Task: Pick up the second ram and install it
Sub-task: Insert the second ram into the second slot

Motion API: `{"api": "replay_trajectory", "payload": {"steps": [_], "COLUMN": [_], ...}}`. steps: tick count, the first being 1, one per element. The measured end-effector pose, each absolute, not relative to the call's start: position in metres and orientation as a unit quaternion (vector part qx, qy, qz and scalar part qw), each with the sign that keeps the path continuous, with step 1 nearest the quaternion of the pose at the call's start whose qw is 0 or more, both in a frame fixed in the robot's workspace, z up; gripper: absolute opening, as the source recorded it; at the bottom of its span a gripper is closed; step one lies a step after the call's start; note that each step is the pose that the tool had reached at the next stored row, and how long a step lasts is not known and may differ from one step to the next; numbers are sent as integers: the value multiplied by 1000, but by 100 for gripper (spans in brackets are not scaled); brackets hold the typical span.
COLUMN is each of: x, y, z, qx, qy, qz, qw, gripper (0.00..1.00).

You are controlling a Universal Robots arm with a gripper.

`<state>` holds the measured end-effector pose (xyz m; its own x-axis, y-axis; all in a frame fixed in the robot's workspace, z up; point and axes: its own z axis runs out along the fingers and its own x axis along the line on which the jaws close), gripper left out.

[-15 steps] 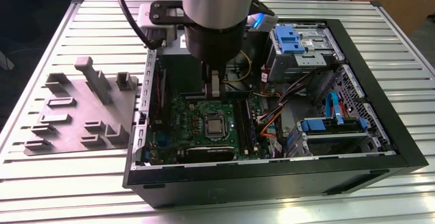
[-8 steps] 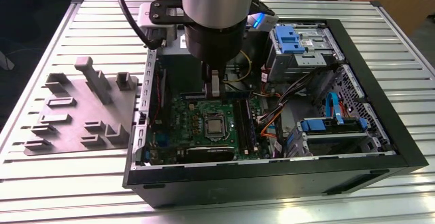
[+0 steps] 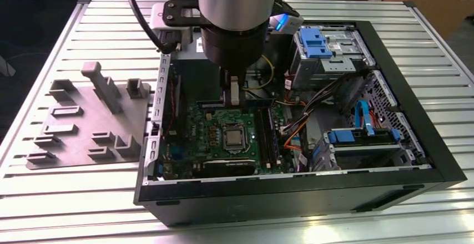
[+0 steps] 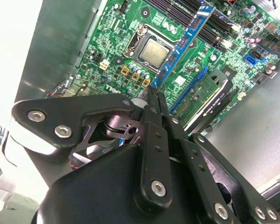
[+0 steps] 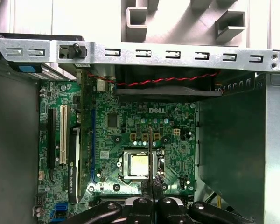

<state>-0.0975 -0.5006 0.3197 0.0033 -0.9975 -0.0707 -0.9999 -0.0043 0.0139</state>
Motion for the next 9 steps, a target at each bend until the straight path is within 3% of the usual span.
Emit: {"api": "replay_trajectory", "payload": {"steps": [9], "x": [-97], "y": [-501], "z": [319], "qx": [-693], "qy": [720], "qz": [30], "qw": [21], "gripper": [12]}}
